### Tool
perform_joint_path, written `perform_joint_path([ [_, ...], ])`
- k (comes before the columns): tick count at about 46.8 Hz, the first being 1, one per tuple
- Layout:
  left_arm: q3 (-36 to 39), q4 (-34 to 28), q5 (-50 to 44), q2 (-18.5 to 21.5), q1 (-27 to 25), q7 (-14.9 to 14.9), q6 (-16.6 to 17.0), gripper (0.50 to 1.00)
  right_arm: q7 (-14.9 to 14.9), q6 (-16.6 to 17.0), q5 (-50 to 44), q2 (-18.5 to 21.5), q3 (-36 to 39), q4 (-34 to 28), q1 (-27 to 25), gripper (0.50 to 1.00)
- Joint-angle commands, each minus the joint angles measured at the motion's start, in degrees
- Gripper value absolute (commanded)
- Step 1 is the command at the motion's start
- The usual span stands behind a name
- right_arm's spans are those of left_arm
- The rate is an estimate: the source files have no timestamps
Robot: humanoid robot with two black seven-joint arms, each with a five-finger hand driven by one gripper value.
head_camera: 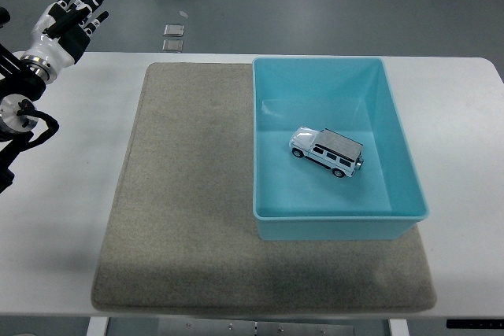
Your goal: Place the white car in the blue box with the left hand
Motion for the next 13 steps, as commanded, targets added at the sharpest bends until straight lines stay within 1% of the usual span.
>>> perform_joint_path([
  [1,0.08,-0.10,0.03,0.03,0.33,-0.06,-1.19,0.999,0.00,0.00,0.00,0.00,0.01,0.00,0.00,0.936],
  [13,-0.01,-0.45,0.03,0.03,0.68,-0.68,-1.28,0.999,0.00,0.70,-0.18,0.00,0.10,0.79,-0.09,0.936],
])
